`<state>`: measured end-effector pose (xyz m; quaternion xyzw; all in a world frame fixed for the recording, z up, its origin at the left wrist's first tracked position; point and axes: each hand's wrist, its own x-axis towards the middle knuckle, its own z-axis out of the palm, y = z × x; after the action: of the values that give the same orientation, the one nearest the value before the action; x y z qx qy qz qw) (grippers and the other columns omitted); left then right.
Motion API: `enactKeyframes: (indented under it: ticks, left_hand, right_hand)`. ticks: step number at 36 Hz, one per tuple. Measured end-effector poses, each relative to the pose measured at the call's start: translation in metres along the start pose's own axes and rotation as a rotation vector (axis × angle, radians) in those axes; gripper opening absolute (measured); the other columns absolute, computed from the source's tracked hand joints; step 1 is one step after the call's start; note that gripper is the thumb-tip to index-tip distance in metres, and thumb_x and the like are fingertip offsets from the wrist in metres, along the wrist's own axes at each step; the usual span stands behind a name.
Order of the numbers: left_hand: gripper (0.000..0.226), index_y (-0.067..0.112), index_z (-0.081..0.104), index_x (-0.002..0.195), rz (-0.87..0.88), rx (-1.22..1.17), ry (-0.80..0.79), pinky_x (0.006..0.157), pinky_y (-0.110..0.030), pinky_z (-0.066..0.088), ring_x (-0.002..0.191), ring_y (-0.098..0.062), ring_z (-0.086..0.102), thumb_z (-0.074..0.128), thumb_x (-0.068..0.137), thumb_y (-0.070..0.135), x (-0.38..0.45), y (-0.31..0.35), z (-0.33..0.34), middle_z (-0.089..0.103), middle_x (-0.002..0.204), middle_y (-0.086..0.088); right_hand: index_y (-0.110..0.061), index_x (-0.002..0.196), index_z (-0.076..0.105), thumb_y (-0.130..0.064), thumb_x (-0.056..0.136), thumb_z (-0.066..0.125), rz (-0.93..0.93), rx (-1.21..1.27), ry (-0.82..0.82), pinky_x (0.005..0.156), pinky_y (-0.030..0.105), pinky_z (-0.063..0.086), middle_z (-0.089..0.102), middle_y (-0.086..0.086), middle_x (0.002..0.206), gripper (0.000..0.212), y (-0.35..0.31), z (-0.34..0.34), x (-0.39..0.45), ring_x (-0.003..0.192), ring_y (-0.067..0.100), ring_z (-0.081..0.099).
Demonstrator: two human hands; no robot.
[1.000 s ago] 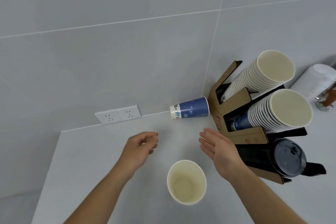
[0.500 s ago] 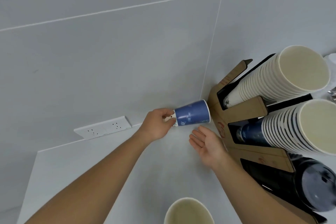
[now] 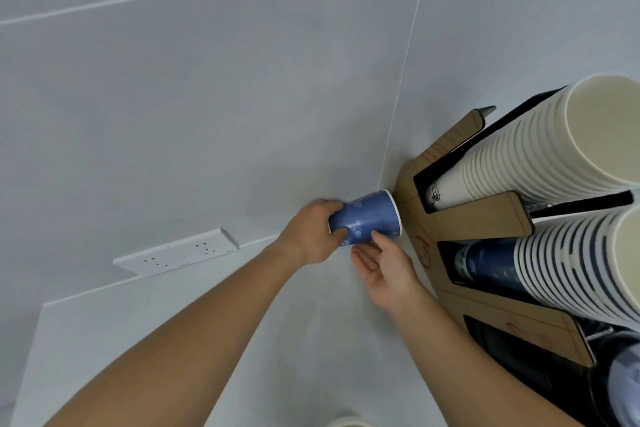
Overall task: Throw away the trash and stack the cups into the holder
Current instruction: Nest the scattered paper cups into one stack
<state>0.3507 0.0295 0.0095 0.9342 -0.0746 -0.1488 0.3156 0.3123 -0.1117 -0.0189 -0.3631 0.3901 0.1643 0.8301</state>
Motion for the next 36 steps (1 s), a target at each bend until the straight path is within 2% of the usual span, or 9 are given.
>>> enactKeyframes:
  ticks: [8, 13, 17, 21, 25, 29, 31, 34, 36]
  left_hand:
    - [0.055, 0.021, 0.060, 0.130, -0.017, 0.044, 0.001, 0.096, -0.032, 0.046, 0.114, -0.023, 0.056, 0.053, 0.078, 0.036, -0.002, -0.002, 0.002, 0.061, 0.124, -0.004]
    - [0.028, 0.015, 0.067, 0.112, -0.023, 0.025, 0.020, 0.084, -0.026, 0.045, 0.103, -0.024, 0.059, 0.061, 0.087, 0.026, -0.008, 0.001, 0.002, 0.061, 0.112, -0.005]
    - [0.027, 0.019, 0.066, 0.116, -0.086, -0.110, 0.043, 0.077, -0.024, 0.050, 0.087, -0.016, 0.063, 0.061, 0.090, 0.024, -0.023, 0.011, -0.001, 0.062, 0.097, 0.006]
    - [0.028, 0.024, 0.064, 0.116, -0.178, -0.290, 0.088, 0.068, -0.016, 0.050, 0.084, -0.013, 0.067, 0.061, 0.090, 0.033, -0.037, 0.016, -0.003, 0.069, 0.098, 0.006]
    - [0.027, 0.027, 0.066, 0.113, -0.259, -0.445, 0.145, 0.073, -0.022, 0.054, 0.084, -0.009, 0.069, 0.058, 0.091, 0.040, -0.050, 0.019, -0.008, 0.070, 0.094, 0.009]
    - [0.033, 0.029, 0.068, 0.094, -0.327, -0.655, 0.185, 0.092, -0.041, 0.056, 0.091, -0.014, 0.072, 0.051, 0.087, 0.056, -0.066, 0.022, -0.012, 0.075, 0.094, 0.006]
    - [0.037, 0.030, 0.066, 0.089, -0.357, -0.759, 0.187, 0.088, -0.037, 0.057, 0.097, -0.017, 0.070, 0.042, 0.092, 0.058, -0.073, 0.027, -0.014, 0.074, 0.098, 0.003]
    - [0.041, 0.027, 0.064, 0.108, -0.385, -0.871, 0.187, 0.073, -0.021, 0.053, 0.099, -0.011, 0.067, 0.034, 0.100, 0.052, -0.087, 0.037, -0.019, 0.070, 0.104, 0.006]
    - [0.047, 0.022, 0.063, 0.120, -0.403, -0.887, 0.188, 0.076, -0.022, 0.054, 0.105, -0.016, 0.067, 0.034, 0.099, 0.053, -0.095, 0.040, -0.020, 0.070, 0.115, -0.001]
  right_hand:
    - [-0.006, 0.115, 0.060, -0.015, 0.099, 0.050, -0.022, 0.032, -0.013, 0.093, 0.033, 0.047, 0.068, 0.014, 0.104, 0.021, 0.001, 0.002, -0.007, 0.105, 0.024, 0.063]
    - [-0.006, 0.112, 0.061, -0.013, 0.099, 0.050, -0.038, 0.042, -0.037, 0.075, 0.027, 0.053, 0.070, 0.012, 0.096, 0.019, 0.002, 0.000, -0.016, 0.087, 0.018, 0.067]
    - [-0.006, 0.120, 0.062, -0.014, 0.098, 0.051, -0.057, 0.000, -0.075, 0.073, 0.027, 0.054, 0.073, 0.011, 0.101, 0.026, 0.001, -0.002, -0.023, 0.089, 0.018, 0.071]
    - [-0.010, 0.125, 0.062, -0.016, 0.097, 0.051, -0.089, -0.075, -0.115, 0.071, 0.026, 0.055, 0.074, 0.010, 0.112, 0.030, 0.001, -0.002, -0.030, 0.092, 0.016, 0.073]
    - [-0.015, 0.124, 0.062, -0.015, 0.096, 0.053, -0.149, -0.163, -0.124, 0.075, 0.028, 0.054, 0.073, 0.009, 0.116, 0.029, -0.001, 0.000, -0.044, 0.098, 0.018, 0.071]
    - [-0.013, 0.122, 0.062, -0.016, 0.095, 0.058, -0.193, -0.230, -0.130, 0.078, 0.029, 0.055, 0.072, 0.010, 0.118, 0.028, -0.005, 0.000, -0.059, 0.104, 0.019, 0.069]
    - [-0.014, 0.119, 0.064, -0.020, 0.095, 0.059, -0.224, -0.275, -0.127, 0.079, 0.030, 0.056, 0.072, 0.007, 0.117, 0.026, -0.007, 0.000, -0.067, 0.106, 0.017, 0.068]
    - [-0.018, 0.112, 0.066, -0.028, 0.096, 0.058, -0.263, -0.326, -0.138, 0.086, 0.033, 0.055, 0.072, 0.002, 0.114, 0.021, -0.008, 0.001, -0.080, 0.105, 0.013, 0.067]
    - [-0.019, 0.107, 0.067, -0.031, 0.096, 0.058, -0.272, -0.340, -0.156, 0.089, 0.034, 0.055, 0.072, 0.001, 0.112, 0.019, -0.008, 0.002, -0.089, 0.104, 0.012, 0.068]
